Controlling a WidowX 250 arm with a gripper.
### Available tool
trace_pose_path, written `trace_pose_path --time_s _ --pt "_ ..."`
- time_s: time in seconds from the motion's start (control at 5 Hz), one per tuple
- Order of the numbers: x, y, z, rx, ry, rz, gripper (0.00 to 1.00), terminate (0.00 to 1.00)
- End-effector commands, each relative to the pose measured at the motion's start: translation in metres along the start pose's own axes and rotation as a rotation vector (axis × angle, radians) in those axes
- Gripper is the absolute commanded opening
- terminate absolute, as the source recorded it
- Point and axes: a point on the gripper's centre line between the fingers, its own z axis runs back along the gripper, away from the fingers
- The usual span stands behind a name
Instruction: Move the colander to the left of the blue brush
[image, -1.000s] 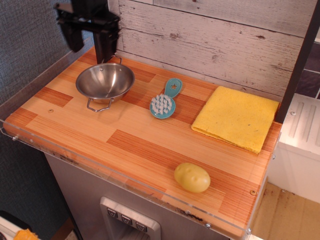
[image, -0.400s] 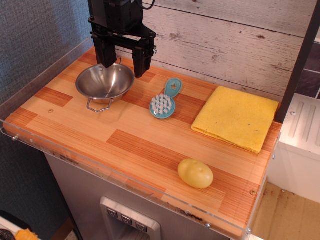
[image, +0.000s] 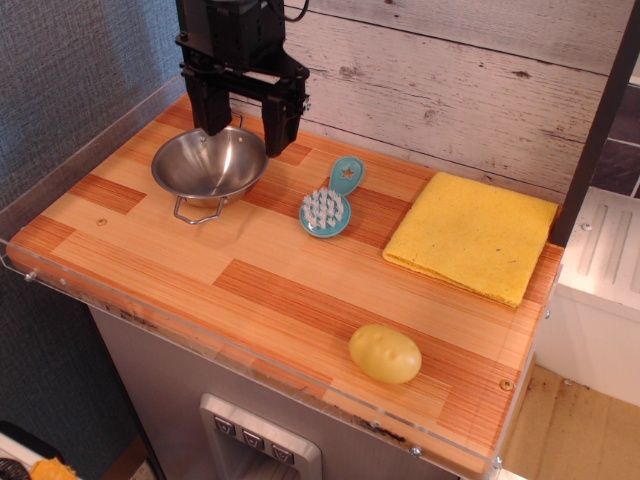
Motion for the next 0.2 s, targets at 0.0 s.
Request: trace_pose_path --time_s 0.0 --pt "-0.0025 0.0008 0.0210 0.016 -0.051 -0.001 1.00 1.00"
